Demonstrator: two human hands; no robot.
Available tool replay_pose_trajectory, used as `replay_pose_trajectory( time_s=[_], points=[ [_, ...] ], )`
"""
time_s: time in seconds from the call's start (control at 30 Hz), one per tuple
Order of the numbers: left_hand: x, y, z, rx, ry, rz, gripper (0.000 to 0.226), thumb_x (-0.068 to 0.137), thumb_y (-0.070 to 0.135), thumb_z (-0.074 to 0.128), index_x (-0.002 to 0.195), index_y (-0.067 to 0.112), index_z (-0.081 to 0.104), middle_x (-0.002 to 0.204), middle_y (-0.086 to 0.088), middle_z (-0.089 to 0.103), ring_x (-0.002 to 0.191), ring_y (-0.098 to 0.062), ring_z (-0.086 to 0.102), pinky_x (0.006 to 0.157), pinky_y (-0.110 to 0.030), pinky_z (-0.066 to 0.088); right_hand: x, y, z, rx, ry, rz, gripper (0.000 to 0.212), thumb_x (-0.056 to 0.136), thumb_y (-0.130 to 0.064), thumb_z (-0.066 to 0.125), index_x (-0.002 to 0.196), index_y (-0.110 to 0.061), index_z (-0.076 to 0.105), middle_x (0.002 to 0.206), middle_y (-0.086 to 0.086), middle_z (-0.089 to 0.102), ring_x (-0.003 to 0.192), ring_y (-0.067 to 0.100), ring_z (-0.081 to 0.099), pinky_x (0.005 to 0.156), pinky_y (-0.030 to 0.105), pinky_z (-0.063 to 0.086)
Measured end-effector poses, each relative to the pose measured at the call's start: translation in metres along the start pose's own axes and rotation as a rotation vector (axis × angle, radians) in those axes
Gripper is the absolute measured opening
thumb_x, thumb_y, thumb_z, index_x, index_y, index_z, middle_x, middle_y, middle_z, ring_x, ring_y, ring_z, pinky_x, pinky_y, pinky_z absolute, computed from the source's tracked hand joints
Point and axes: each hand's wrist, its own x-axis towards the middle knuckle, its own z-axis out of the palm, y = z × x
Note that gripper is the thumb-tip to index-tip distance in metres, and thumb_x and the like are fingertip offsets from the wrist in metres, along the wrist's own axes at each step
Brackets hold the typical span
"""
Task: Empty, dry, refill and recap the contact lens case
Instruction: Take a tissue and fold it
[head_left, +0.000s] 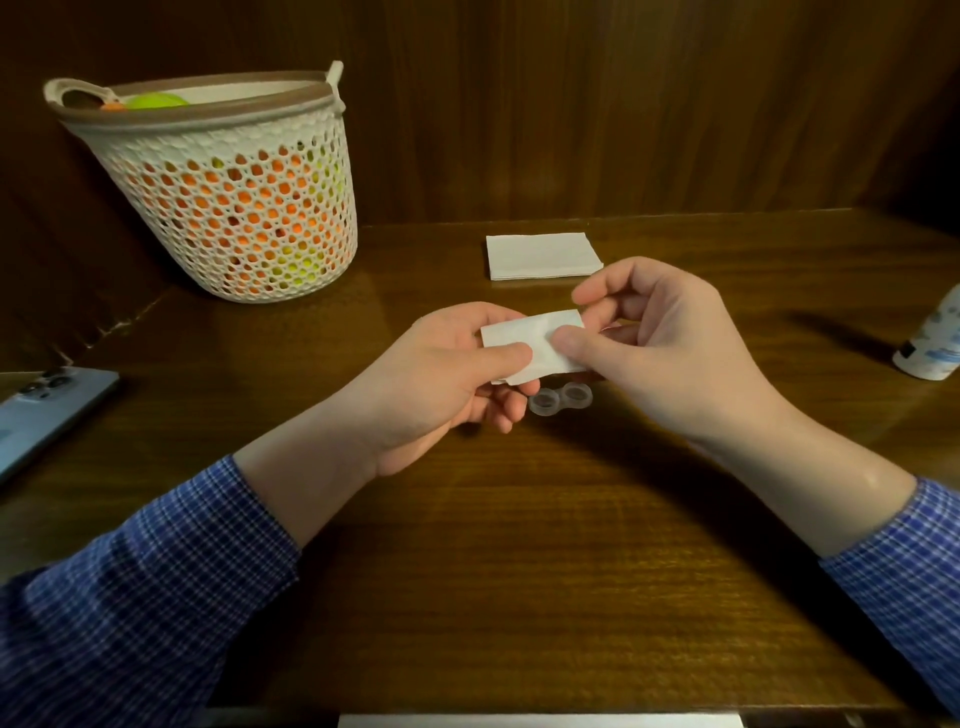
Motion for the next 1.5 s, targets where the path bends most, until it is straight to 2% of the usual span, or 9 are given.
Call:
replay_pose_trajectory(
  time_s=[0.2, 0.37, 0.53, 0.8, 0.93, 1.03, 1.13, 1.3, 1.5],
  points=[
    [-0.002, 0.0, 0.001, 0.062, -0.021, 0.032, 0.024, 0.105, 0.014, 0.053, 0.129, 0.014, 0.056, 0.077, -0.001, 0.07, 0.068, -0.014, 0.064, 0.06, -0.026, 0.053, -0.001, 0.0, 0.001, 0.016, 0.029, -0.062, 0.032, 0.083, -0.012, 0.084, 0.107, -0.019, 0.065, 0.084, 0.002, 0.071, 0.078, 0.021, 0.072, 0.077, 0.037, 0.064],
    [-0.003, 0.001, -0.003, 0.151, 0.014, 0.113, 0.018, 0.104, 0.01, 0.054, 0.121, 0.015, 0.057, 0.076, 0.001, 0.07, 0.068, -0.014, 0.064, 0.062, -0.026, 0.053, 0.003, 0.002, -0.005, 0.158, -0.067, 0.059, 0.044, 0.082, -0.007, 0.083, 0.119, -0.02, 0.063, 0.098, -0.001, 0.07, 0.079, 0.018, 0.067, 0.081, 0.039, 0.062],
    [-0.003, 0.001, -0.005, 0.029, -0.041, 0.134, 0.016, 0.103, 0.005, 0.054, 0.114, 0.015, 0.059, 0.077, -0.004, 0.069, 0.066, -0.016, 0.062, 0.059, -0.027, 0.052, 0.007, 0.0, -0.013, 0.302, -0.21, 0.045, 0.015, 0.087, 0.005, 0.073, 0.09, -0.01, 0.073, 0.074, 0.0, 0.073, 0.07, 0.011, 0.07, 0.065, 0.022, 0.058],
    [-0.002, 0.005, -0.008, -0.234, -0.139, 0.13, 0.022, 0.094, 0.004, 0.05, 0.094, 0.011, 0.07, 0.083, -0.01, 0.069, 0.07, -0.018, 0.063, 0.061, -0.028, 0.054, 0.008, -0.002, -0.018, 0.338, -0.215, 0.026, 0.022, 0.09, 0.006, 0.068, 0.085, -0.013, 0.077, 0.091, 0.009, 0.079, 0.089, 0.022, 0.073, 0.078, 0.028, 0.062],
    [0.0, 0.003, -0.006, -0.088, -0.018, 0.161, 0.012, 0.096, 0.011, 0.063, 0.092, 0.014, 0.074, 0.083, -0.006, 0.072, 0.069, -0.017, 0.067, 0.062, -0.028, 0.057, 0.011, 0.0, -0.021, 0.33, -0.222, 0.028, 0.026, 0.09, 0.011, 0.065, 0.086, -0.01, 0.079, 0.099, 0.01, 0.079, 0.099, 0.029, 0.073, 0.083, 0.029, 0.061],
    [0.0, -0.006, -0.002, 0.147, 0.071, 0.272, 0.02, 0.093, 0.001, 0.068, 0.107, 0.014, 0.066, 0.088, -0.007, 0.077, 0.07, -0.019, 0.072, 0.065, -0.03, 0.061, 0.012, 0.002, -0.02, 0.365, -0.253, 0.046, 0.008, 0.088, -0.002, 0.072, 0.092, -0.008, 0.077, 0.089, 0.005, 0.077, 0.085, 0.018, 0.07, 0.075, 0.024, 0.059],
    [0.0, -0.012, 0.003, 0.201, 0.138, 0.329, 0.026, 0.091, 0.002, 0.072, 0.112, 0.016, 0.063, 0.091, -0.004, 0.079, 0.072, -0.02, 0.076, 0.065, -0.028, 0.062, 0.012, 0.01, -0.018, 0.249, -0.213, 0.055, 0.022, 0.079, -0.004, 0.081, 0.098, -0.01, 0.072, 0.085, 0.004, 0.074, 0.08, 0.016, 0.07, 0.077, 0.028, 0.059],
    [0.002, -0.014, 0.009, 0.294, 0.127, 0.296, 0.013, 0.094, 0.017, 0.069, 0.107, 0.017, 0.073, 0.087, 0.0, 0.08, 0.078, -0.018, 0.077, 0.069, -0.029, 0.064, 0.012, 0.01, -0.02, 0.267, -0.221, 0.045, 0.039, 0.071, -0.01, 0.085, 0.107, -0.013, 0.07, 0.088, 0.007, 0.08, 0.083, 0.02, 0.077, 0.077, 0.026, 0.062],
    [0.0, -0.015, 0.027, 0.042, 0.21, 0.267, 0.013, 0.098, 0.018, 0.063, 0.106, 0.011, 0.07, 0.088, -0.003, 0.08, 0.081, -0.02, 0.078, 0.071, -0.027, 0.064, 0.009, 0.012, -0.01, 0.527, -0.242, 0.172, 0.027, 0.084, -0.017, 0.077, 0.107, -0.004, 0.077, 0.099, 0.011, 0.076, 0.097, 0.027, 0.064, 0.088, 0.043, 0.048]
  ],
)
